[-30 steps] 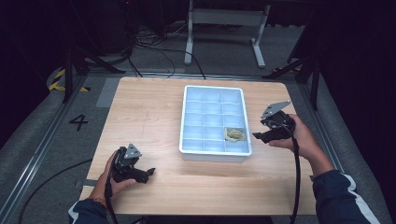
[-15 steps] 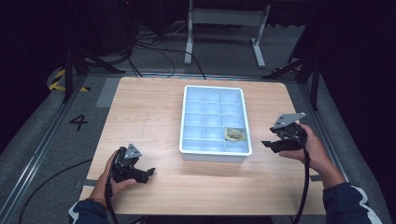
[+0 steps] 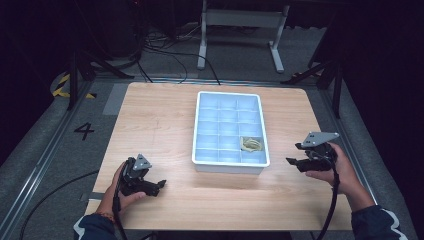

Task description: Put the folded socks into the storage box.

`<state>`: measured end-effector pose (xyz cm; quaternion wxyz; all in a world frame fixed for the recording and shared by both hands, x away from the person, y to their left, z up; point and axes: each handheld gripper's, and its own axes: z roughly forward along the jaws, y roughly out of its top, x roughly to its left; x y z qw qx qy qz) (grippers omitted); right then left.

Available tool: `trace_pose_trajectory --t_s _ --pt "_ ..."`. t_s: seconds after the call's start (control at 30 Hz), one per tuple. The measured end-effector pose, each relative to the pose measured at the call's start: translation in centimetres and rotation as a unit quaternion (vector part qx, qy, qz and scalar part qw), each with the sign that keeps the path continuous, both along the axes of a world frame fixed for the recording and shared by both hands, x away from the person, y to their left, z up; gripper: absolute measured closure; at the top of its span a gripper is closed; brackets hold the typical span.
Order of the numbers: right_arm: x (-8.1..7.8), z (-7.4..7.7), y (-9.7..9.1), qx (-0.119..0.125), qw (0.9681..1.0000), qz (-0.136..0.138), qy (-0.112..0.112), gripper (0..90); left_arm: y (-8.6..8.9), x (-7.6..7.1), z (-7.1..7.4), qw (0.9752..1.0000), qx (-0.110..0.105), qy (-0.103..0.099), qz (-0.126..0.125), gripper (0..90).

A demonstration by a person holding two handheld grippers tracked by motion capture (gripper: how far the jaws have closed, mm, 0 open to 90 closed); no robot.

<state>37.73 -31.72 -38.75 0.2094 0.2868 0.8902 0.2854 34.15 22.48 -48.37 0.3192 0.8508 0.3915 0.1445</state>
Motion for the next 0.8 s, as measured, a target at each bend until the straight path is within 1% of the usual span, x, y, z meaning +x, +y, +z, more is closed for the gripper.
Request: trace_pose_trajectory --t_s 0.1,0.2,0.27,0.3,0.33,0.37,0.5,0.53,0.57,0.6,0.8 --pt "-0.4 -0.7 -0.7 0.007 1.0 -0.002 0.0 37.2 0.0 0.0 0.0 1.0 0.0 0.0 0.0 0.3" --pt "-0.7 -1.4 -1.4 0.01 0.9999 -0.009 -0.001 37.2 0.0 0.0 0.0 1.0 -0.001 -0.001 0.001 0.3" --pt "-0.9 -1.8 -1.9 0.018 0.9997 -0.014 0.004 37.2 0.0 0.0 0.0 1.0 -0.001 -0.002 0.0 0.3" --pt "-0.9 -1.8 -1.9 0.018 0.9997 -0.014 0.004 37.2 0.0 0.0 0.0 1.0 -0.001 -0.002 0.0 0.3" --pt "-1.0 -2.1 -2.2 0.02 0.9996 -0.018 0.007 37.2 0.0 -0.1 0.0 1.0 -0.002 -0.001 0.003 0.3" --pt "-1.2 -2.7 -2.7 0.025 0.9992 -0.029 0.013 37.2 0.0 -0.1 0.0 1.0 -0.002 -0.001 0.003 0.3" --pt "-1.8 -3.9 -3.7 0.037 0.9983 -0.039 0.019 37.6 0.0 -0.1 0.0 1.0 -0.002 -0.001 0.003 0.3" --pt "-1.9 -4.1 -4.0 0.047 0.9978 -0.042 0.019 37.7 0.0 -0.1 0.0 1.0 -0.002 0.0 0.004 0.3" --pt "-2.1 -4.3 -4.2 0.051 0.9977 -0.042 0.018 37.7 0.0 -0.1 0.0 1.0 -0.002 0.0 0.004 0.3" --pt "-2.3 -4.5 -4.5 0.051 0.9975 -0.045 0.017 37.6 0.0 -0.1 0.0 1.0 -0.002 -0.001 0.003 0.3" --pt "-3.4 -5.9 -5.9 0.073 0.9954 -0.059 0.018 36.8 0.0 -0.1 0.0 1.0 -0.003 0.0 0.003 0.3"
